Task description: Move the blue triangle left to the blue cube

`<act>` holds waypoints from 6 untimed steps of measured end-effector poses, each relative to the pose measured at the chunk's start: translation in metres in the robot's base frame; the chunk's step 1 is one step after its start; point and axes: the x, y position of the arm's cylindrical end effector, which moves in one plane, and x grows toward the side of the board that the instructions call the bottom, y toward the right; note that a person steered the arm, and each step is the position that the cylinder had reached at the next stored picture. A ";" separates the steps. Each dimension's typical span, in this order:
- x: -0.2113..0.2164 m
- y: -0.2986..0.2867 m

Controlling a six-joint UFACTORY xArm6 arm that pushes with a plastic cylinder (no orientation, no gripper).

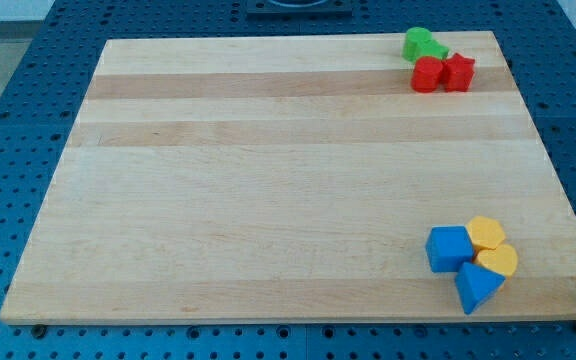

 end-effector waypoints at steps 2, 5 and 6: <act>-0.001 -0.062; -0.002 -0.171; -0.029 -0.208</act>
